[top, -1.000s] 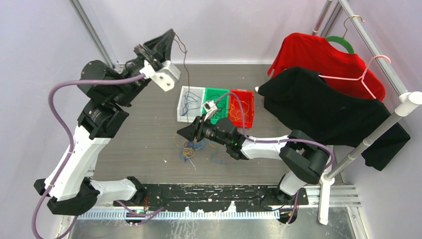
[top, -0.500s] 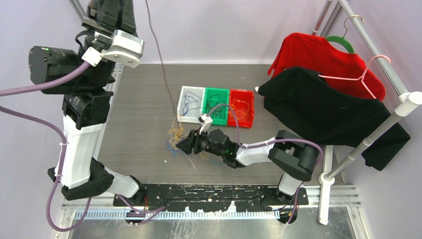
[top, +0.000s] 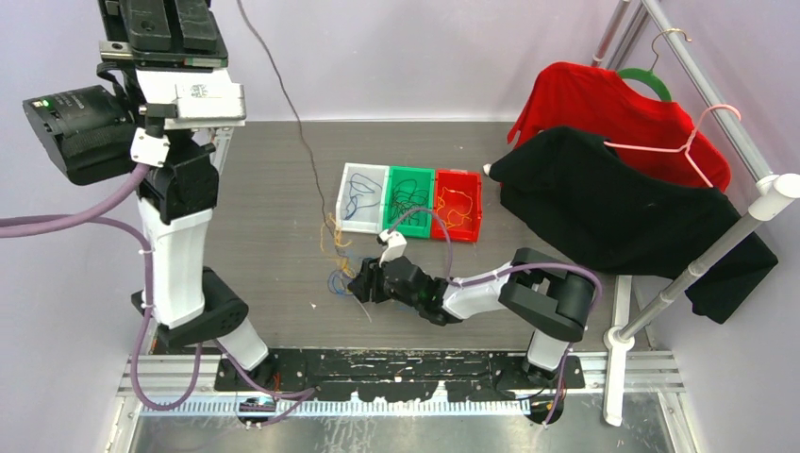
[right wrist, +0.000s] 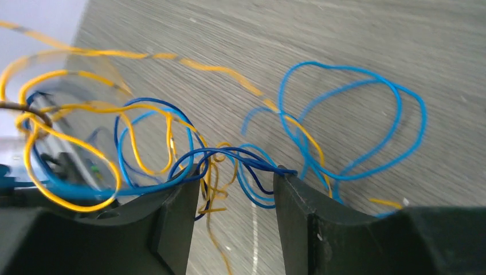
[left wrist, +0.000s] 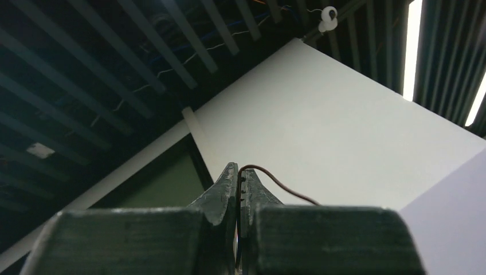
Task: Untangle the cables
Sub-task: Untie the cable.
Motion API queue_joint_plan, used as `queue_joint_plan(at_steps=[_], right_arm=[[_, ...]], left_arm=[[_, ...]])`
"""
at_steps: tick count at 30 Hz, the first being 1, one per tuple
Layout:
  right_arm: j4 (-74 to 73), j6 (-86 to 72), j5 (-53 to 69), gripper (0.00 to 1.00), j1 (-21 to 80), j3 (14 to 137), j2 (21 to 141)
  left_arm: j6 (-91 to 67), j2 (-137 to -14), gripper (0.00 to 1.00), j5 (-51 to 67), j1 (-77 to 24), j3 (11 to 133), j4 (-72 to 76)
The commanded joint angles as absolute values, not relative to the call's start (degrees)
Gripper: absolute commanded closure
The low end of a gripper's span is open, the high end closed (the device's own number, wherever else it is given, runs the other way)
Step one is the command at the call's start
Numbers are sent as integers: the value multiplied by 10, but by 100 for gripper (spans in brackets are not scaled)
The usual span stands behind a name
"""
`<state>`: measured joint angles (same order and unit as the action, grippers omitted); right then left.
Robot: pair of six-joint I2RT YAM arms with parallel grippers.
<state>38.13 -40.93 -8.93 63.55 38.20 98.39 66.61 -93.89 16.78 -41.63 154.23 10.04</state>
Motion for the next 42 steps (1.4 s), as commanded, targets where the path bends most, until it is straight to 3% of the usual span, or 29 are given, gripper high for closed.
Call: queue_joint_plan(at_steps=[1,7,13,20,30,33,35,36,38,39,42], right_arm=[[276,-426,-186,43,648,393,975],[219,-359,-210,23,648,389,867],[161,-219,-144,4,648,403,704],[162,-147,-58,3,648,441,638],[240,-113,-64,9,644,533,762],[266,-117,-73,14,629,556,806],[287,-120,-71,25,616,567,831],[293,-121,-69,39,609,572,840],[289,-129,-49,77,590,582,847],[287,-135,-43,88,583,582,842],[316,-135,-44,99,579,552,811]], left_arm=[[707,-942,100,184,-418,1569,186],[655,-840,100,102,-419,1383,141],[650,-704,100,85,-418,1134,88],[642,-660,100,69,-419,1043,45],[616,-654,100,48,-419,1035,20],[610,-647,100,48,-419,1028,14],[599,-643,100,45,-419,1028,3],[593,-641,100,42,-419,1028,-2],[572,-634,100,28,-418,1028,-17],[555,-631,100,14,-418,1029,-29],[450,-617,100,-40,-419,1030,-97]])
